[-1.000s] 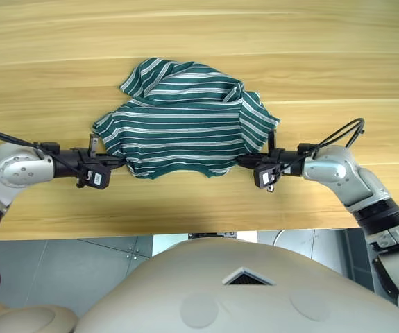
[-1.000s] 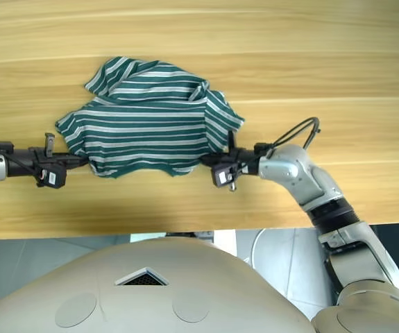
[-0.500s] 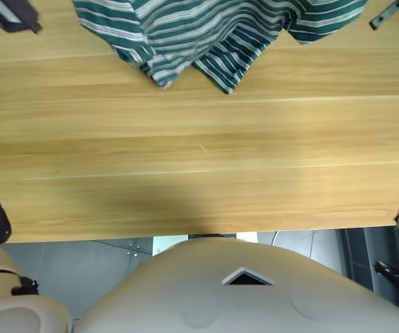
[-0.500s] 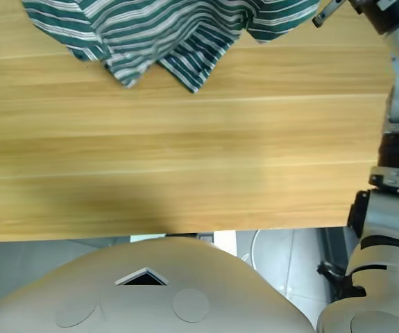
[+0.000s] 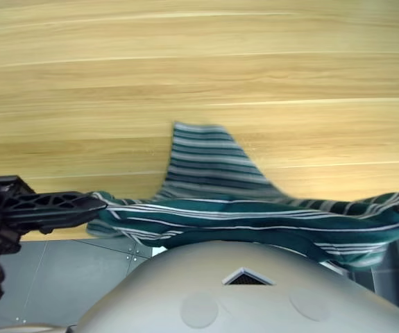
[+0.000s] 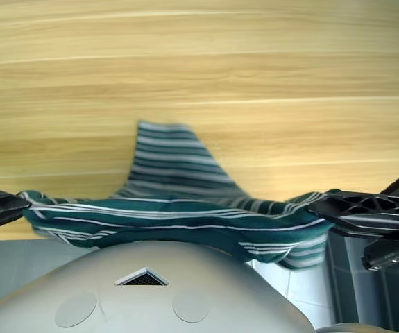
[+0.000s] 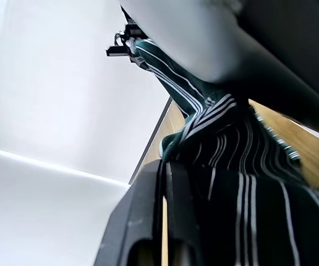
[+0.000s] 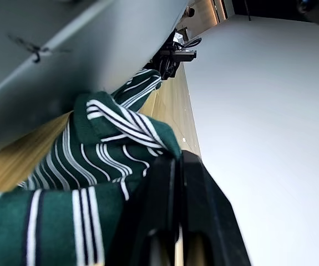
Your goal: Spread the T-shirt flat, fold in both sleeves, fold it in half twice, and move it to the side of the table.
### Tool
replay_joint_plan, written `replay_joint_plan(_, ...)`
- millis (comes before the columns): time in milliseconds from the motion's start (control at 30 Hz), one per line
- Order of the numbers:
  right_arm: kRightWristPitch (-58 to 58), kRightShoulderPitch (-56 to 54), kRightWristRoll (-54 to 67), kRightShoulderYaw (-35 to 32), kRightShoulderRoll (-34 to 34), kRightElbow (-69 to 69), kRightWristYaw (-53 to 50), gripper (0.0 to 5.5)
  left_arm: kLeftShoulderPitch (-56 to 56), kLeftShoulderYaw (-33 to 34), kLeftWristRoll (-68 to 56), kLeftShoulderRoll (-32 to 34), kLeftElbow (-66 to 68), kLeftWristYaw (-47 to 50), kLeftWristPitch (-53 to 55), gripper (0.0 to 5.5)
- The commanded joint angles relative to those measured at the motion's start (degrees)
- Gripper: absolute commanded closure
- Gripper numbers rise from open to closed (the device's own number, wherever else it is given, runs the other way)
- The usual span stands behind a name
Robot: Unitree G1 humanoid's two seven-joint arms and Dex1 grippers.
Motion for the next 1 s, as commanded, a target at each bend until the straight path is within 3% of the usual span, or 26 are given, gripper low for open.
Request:
replay_joint_plan(33,7.9,-15.0,-16.3,12.7,-0.6,11.3,-1.9,5.5,-22.1,-11.4,5.4,0.3,10.3,-0.3,14.9,5.47)
replay_joint_plan(167,13.9,-37.7,-34.1,30.1,3.4,29.5,1.9,5.5,-51.9,-29.5,24.1,-12.2,28.1,-8.3,26.9,5.47)
replay_joint_plan(200,14.8,-47.4,-42.8,35.0,5.3,39.2,1.8,5.5,-59.4,-33.4,28.2,-15.4,34.4,-11.9,29.0,5.47)
replay_joint_plan(267,18.4,-72.7,-63.2,44.8,11.0,63.7,-8.9,5.5,-78.7,-40.1,38.1,-22.4,53.5,-17.3,33.6,5.47)
replay_joint_plan(333,29.5,-98.6,-79.0,52.8,16.8,85.6,-36.9,5.5,-102.6,-44.4,50.5,-29.7,75.5,-4.7,42.6,5.47)
replay_joint_plan(367,36.7,-110.4,-80.5,52.3,18.4,92.5,-54.0,5.5,-115.2,-45.4,55.9,-32.2,83.5,13.6,48.8,5.47)
replay_joint_plan(400,41.1,-120.9,-79.4,49.1,18.0,96.2,-68.5,5.5,-127.9,-42.2,55.9,-33.1,88.8,34.0,54.8,5.47)
replay_joint_plan(433,42.6,-127.9,-75.5,44.1,17.3,97.5,-76.7,5.5,-137.0,-36.6,51.8,-32.8,91.3,47.6,57.8,5.47)
replay_joint_plan(500,38.7,-133.7,-71.1,37.4,14.6,95.4,-84.1,5.5,-147.3,-22.4,36.9,-30.2,91.8,54.3,56.3,5.47)
replay_joint_plan(567,32.8,-130.8,-69.5,34.2,12.9,90.8,-83.7,5.5,-146.6,-19.8,35.5,-27.5,88.9,51.0,48.3,5.47)
replay_joint_plan(633,26.2,-117.3,-70.5,32.7,11.2,80.4,-78.7,5.5,-137.4,-21.8,40.0,-24.3,84.1,48.7,40.2,5.47)
replay_joint_plan(733,18.9,-86.5,-71.2,29.2,9.6,63.9,-75.7,5.5,-115.4,-19.1,40.5,-20.0,78.1,45.7,24.1,5.47)
replay_joint_plan(833,14.8,-63.6,-71.5,29.0,11.5,57.4,-75.8,5.5,-92.6,-18.7,43.6,-20.1,76.1,44.2,10.3,5.47)
replay_joint_plan(900,11.8,-52.7,-70.7,32.9,12.2,53.5,-71.3,5.5,-77.8,-24.4,44.8,-22.7,73.4,38.1,4.1,5.47)
replay_joint_plan(1000,9.6,-44.1,-70.7,38.8,10.8,46.3,-63.8,5.5,-61.3,-35.8,44.4,-24.1,68.0,26.2,4.1,5.47)
